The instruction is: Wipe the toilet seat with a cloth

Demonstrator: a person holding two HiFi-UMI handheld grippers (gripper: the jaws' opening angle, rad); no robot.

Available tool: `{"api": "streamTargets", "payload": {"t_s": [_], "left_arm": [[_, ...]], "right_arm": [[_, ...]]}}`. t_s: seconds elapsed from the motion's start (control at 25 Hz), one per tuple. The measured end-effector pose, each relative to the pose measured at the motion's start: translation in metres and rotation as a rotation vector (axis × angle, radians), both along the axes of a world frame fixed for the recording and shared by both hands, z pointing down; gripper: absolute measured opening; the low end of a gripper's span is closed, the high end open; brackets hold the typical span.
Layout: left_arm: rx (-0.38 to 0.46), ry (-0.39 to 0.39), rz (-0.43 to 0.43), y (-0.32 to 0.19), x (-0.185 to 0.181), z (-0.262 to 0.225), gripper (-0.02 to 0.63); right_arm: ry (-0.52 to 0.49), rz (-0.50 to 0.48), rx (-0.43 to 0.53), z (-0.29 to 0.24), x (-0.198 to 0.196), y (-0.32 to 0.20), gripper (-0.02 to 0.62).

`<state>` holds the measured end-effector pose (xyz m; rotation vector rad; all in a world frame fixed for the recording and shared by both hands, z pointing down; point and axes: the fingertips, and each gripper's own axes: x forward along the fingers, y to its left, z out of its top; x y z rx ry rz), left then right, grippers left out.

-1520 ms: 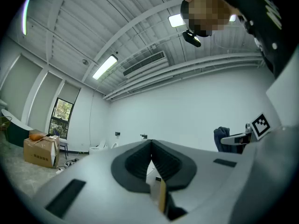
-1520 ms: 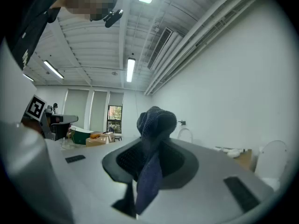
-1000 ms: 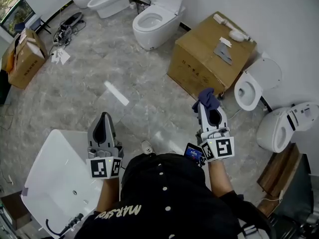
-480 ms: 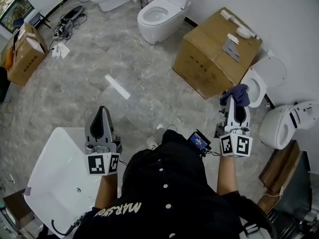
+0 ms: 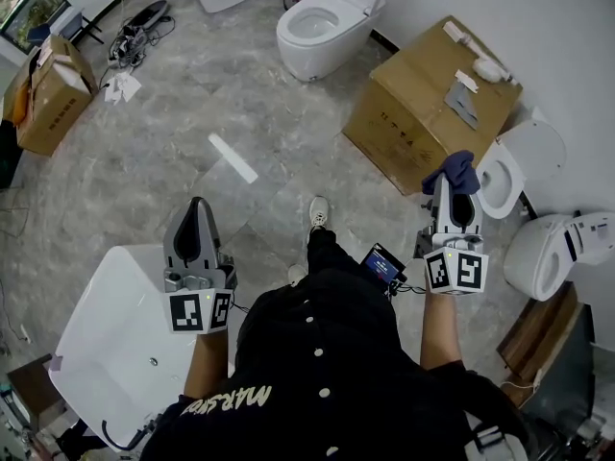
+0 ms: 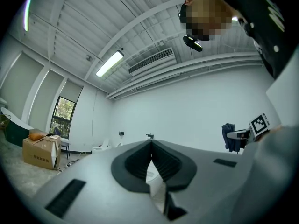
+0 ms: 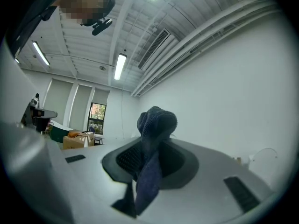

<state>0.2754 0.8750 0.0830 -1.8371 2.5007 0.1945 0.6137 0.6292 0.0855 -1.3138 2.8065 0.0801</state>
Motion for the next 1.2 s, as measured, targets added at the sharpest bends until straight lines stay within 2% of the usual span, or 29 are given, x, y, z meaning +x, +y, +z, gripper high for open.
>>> {"api": "streamTargets", "payload": {"t_s": [0.32,0.68,0.92,1.2], "left_arm": [[-0.012,0.0,-0.055,-0.067,-0.048,-0.001,0.011],[-0.028,-0.011,-0.108,-0.148,-0.085,-0.008,0.011],[-0.039,-0.017,-0.133,-0.203,-0.092,-0.007,0.011],[-0.035,-0.007,-0.148,-0.238,-0.094,-0.009,0.011]], "right_arm": [[-0.008,-0.067,0.006,-0.001,-0.067,-0.081,0.086],[0.025,-0.106,0.021,-0.001,-0.119,-0.176,0.086],[0.019,-0.135,0.002,0.008,-0.137,-0.236,0.087],[0.02,-0.185,-0.024,0.02,-0.157,-0.27,0.087]]}}
